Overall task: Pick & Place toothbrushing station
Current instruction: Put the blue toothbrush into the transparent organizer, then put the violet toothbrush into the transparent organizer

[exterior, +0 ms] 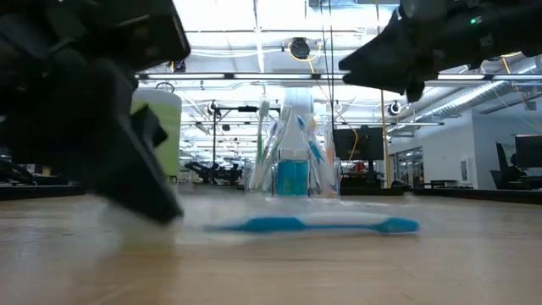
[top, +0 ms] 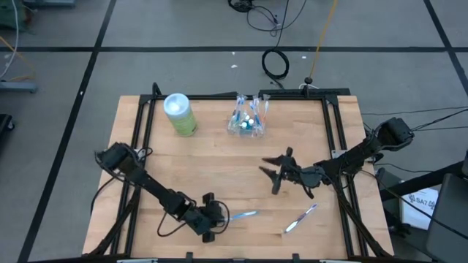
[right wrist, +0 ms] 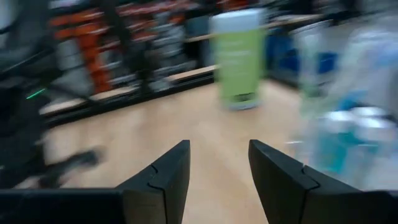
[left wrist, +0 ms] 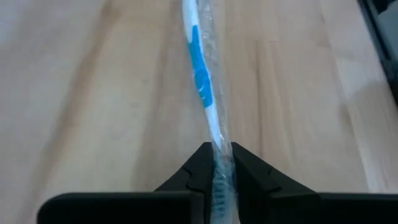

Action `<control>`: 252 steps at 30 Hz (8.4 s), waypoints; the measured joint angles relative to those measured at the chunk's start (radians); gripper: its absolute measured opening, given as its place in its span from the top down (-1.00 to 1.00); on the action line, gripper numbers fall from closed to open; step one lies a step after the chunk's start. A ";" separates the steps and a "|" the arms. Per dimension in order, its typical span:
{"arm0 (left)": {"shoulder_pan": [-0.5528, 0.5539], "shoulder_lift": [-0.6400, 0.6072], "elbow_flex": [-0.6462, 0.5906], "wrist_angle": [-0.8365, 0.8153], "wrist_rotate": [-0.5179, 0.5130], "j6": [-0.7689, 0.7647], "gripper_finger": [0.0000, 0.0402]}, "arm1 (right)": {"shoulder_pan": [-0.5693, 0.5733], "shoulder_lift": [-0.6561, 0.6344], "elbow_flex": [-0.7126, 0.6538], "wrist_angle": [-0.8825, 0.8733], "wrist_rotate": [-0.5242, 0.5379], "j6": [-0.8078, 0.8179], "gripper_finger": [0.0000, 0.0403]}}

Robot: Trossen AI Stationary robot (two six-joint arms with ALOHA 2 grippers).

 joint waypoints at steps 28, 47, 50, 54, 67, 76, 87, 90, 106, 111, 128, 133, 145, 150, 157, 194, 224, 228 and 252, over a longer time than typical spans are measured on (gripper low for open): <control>0.302 -0.303 0.002 -0.251 0.139 0.494 0.80 | -0.177 0.180 0.113 -0.059 -0.681 -0.149 -0.24; 0.407 -0.303 0.002 -0.280 0.238 0.557 0.80 | -0.236 0.322 0.167 -0.141 -0.691 -0.266 0.43; 0.407 -0.303 0.002 -0.279 0.238 0.557 0.80 | -0.237 0.322 0.167 -0.139 -0.690 -0.247 0.63; 0.409 -0.303 0.002 -0.281 0.233 0.541 0.80 | -0.236 0.322 0.166 -0.138 -0.698 -0.232 0.87; 0.407 -0.303 0.002 -0.278 0.122 0.465 0.79 | -0.238 0.322 0.166 -0.138 -0.681 -0.123 0.87; 0.407 -0.303 0.002 -0.274 0.041 0.470 0.35 | -0.238 0.322 0.166 -0.139 -0.655 -0.127 0.87; 0.407 -0.394 0.003 -0.235 -0.038 0.330 -0.06 | -0.235 0.319 0.166 -0.140 -0.578 -0.163 0.90; 0.397 -0.462 0.003 -0.232 -0.031 0.234 -0.06 | -0.213 0.319 0.165 -0.120 -0.490 -0.232 0.90; 0.341 -0.524 0.003 -0.154 -0.246 0.186 -0.07 | -0.008 0.318 0.165 0.594 0.109 -1.072 0.89; 0.343 -0.508 0.003 -0.027 -0.242 0.290 -0.07 | -0.047 0.318 0.166 0.641 -0.047 -1.011 0.89; 0.392 -0.510 0.003 0.146 -0.205 0.427 -0.07 | -0.113 0.318 0.166 0.630 -0.189 -0.899 0.89; 0.396 -0.510 0.003 0.149 -0.205 0.404 -0.07 | -0.119 0.318 0.166 0.632 -0.190 -0.899 0.89; 0.394 -0.510 0.003 0.147 -0.204 0.442 0.28 | -0.125 0.318 0.166 0.629 -0.188 -0.899 0.88; 0.394 -0.510 0.003 0.147 -0.200 0.444 0.57 | -0.125 0.318 0.166 0.621 -0.184 -0.899 0.88; 0.393 -0.510 0.003 0.143 -0.188 0.460 0.85 | -0.127 0.318 0.167 0.592 -0.183 -0.900 0.86; 0.658 -0.510 0.003 -0.170 -0.402 0.260 0.91 | -0.133 0.318 0.166 0.557 0.257 -1.066 0.11; 0.854 -0.392 0.003 -0.180 -0.099 0.367 0.94 | -0.171 0.318 0.166 0.529 0.253 -1.013 0.11; 0.871 -0.347 0.003 -0.135 -0.082 0.375 0.78 | -0.171 0.318 0.166 0.508 0.253 -1.006 0.11; 0.887 -0.335 0.002 -0.203 -0.063 0.445 0.02 | 0.005 0.302 0.154 0.362 0.256 -0.886 0.13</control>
